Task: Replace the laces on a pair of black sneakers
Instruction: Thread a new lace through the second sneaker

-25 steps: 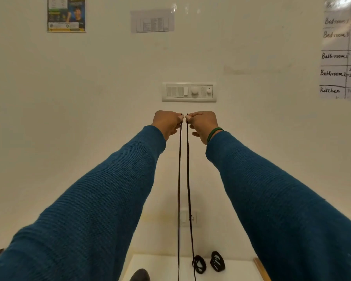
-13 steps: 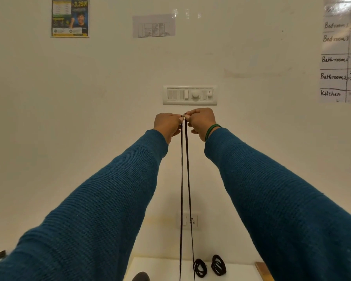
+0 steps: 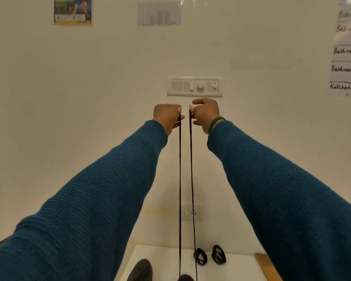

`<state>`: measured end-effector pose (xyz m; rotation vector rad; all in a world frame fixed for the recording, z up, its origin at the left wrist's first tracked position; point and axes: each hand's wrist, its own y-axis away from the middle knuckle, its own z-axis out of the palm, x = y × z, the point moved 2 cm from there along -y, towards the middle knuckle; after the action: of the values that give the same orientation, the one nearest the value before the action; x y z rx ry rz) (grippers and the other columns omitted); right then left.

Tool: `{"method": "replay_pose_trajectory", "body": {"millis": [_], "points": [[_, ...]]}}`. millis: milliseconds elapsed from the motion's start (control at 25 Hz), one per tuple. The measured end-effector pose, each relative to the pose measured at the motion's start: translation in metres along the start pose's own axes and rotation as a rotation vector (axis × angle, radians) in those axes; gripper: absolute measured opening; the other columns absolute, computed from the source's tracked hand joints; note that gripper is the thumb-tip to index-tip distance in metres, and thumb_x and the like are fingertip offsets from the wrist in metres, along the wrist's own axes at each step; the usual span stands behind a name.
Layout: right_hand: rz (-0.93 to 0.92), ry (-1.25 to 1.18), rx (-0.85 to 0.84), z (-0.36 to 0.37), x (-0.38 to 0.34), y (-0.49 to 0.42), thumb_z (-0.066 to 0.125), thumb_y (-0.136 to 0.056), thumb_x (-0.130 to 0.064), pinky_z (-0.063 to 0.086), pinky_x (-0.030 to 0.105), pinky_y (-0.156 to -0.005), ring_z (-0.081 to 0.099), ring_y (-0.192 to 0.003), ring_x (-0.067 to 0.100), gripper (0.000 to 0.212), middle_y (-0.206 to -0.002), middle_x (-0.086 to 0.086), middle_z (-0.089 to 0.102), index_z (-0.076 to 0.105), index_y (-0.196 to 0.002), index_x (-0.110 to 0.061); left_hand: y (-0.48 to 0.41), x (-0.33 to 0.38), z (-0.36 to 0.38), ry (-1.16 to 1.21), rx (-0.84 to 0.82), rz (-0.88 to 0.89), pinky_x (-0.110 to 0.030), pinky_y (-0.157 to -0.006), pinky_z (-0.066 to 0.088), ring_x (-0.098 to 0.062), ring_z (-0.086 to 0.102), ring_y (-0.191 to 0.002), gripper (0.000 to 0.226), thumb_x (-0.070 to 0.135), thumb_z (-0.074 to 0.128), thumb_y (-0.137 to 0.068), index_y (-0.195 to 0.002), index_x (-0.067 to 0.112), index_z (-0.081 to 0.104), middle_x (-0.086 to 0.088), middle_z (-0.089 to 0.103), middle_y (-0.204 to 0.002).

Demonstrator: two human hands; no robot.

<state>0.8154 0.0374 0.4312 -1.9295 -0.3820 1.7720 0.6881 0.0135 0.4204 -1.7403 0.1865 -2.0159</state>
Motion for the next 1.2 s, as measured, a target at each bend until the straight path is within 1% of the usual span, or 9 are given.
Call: {"method": "replay_pose_trajectory", "body": {"millis": [80,160,320,520,600,680,840,1000,1200], "points": [[0.052,-0.036,-0.034,-0.005,0.013,0.01,0.055,-0.097,0.002,0.062,0.039,-0.071,0.073,-0.083,0.025,0.022,-0.108,0.016,0.066,0.059,-0.117,-0.007,0.007,-0.009,-0.004,0.014,0.026,-0.011,-0.029,-0.058,0.061,-0.017,0.068,-0.069,0.012,0.005,0.055,-0.1,-0.105,0.008,0.066,-0.004,0.065,-0.09],[0.107,-0.026,-0.063,-0.009,0.042,0.025,0.05,-0.099,0.003,0.063,0.041,-0.063,0.073,-0.073,0.025,0.021,-0.107,0.016,0.061,0.055,-0.117,-0.005,0.015,-0.032,-0.014,-0.168,0.047,0.027,-0.023,-0.046,0.047,-0.015,0.055,-0.06,0.013,0.006,0.053,-0.098,-0.096,0.01,0.065,-0.004,0.06,-0.084],[0.219,0.109,-0.16,-0.018,0.135,0.071,0.053,-0.098,-0.001,0.058,0.032,-0.057,0.063,-0.064,0.021,0.02,-0.095,0.014,0.06,0.057,-0.117,-0.006,0.045,-0.124,-0.041,-0.538,-0.07,0.039,-0.013,-0.044,0.038,-0.005,0.05,-0.061,0.01,0.011,0.06,-0.094,-0.095,0.016,0.069,0.008,0.063,-0.084],[0.329,0.338,-0.317,-0.03,0.264,0.145,0.054,-0.097,-0.001,0.044,0.027,-0.048,0.046,-0.056,0.015,0.022,-0.088,0.012,0.059,0.062,-0.115,-0.009,0.113,-0.279,-0.073,-0.704,-0.213,-0.089,-0.025,-0.07,0.053,-0.012,0.059,-0.08,0.029,0.0,0.048,-0.096,-0.094,0.018,0.072,-0.006,0.069,-0.108],[0.323,0.452,-0.407,-0.03,0.312,0.18,0.057,-0.097,-0.005,0.046,0.025,-0.054,0.05,-0.061,0.012,0.021,-0.09,0.005,0.062,0.068,-0.112,-0.014,0.146,-0.34,-0.082,-0.833,-0.342,-0.265,-0.037,-0.097,0.051,-0.019,0.062,-0.107,0.039,-0.005,0.041,-0.094,-0.096,0.014,0.075,-0.011,0.067,-0.123],[0.306,0.554,-0.531,-0.027,0.353,0.214,0.062,-0.095,-0.015,0.051,0.026,-0.07,0.061,-0.078,0.014,0.017,-0.095,0.001,0.068,0.073,-0.108,-0.017,0.173,-0.39,-0.089,-0.971,-0.475,-0.376,-0.034,-0.099,0.049,-0.024,0.062,-0.116,0.033,0.0,0.046,-0.094,-0.104,0.008,0.077,-0.009,0.069,-0.124],[0.344,0.646,-0.81,-0.015,0.407,0.262,0.071,-0.088,-0.035,0.039,0.012,-0.071,0.057,-0.094,0.009,0.022,-0.094,-0.014,0.064,0.078,-0.105,-0.023,0.205,-0.439,-0.097,-1.136,-0.589,-0.331,-0.029,-0.076,0.048,-0.021,0.066,-0.092,0.019,0.021,0.066,-0.093,-0.106,0.014,0.078,-0.004,0.072,-0.097],[0.296,0.74,-0.884,-0.008,0.43,0.272,0.07,-0.087,-0.038,0.046,0.023,-0.081,0.058,-0.097,0.012,0.023,-0.102,-0.011,0.067,0.078,-0.107,-0.03,0.21,-0.447,-0.097,-1.234,-0.557,-0.24,-0.025,-0.059,0.044,-0.015,0.061,-0.065,0.016,0.02,0.062,-0.093,-0.09,0.016,0.078,0.004,0.065,-0.071],[0.289,0.756,-0.852,-0.005,0.439,0.274,0.07,-0.086,-0.027,0.053,0.032,-0.087,0.059,-0.093,0.011,0.022,-0.107,-0.007,0.071,0.078,-0.105,-0.031,0.21,-0.445,-0.097,-1.206,-0.57,-0.271,-0.038,-0.067,0.06,-0.019,0.066,-0.071,0.018,0.021,0.06,-0.093,-0.084,0.011,0.073,-0.004,0.071,-0.081]]}}
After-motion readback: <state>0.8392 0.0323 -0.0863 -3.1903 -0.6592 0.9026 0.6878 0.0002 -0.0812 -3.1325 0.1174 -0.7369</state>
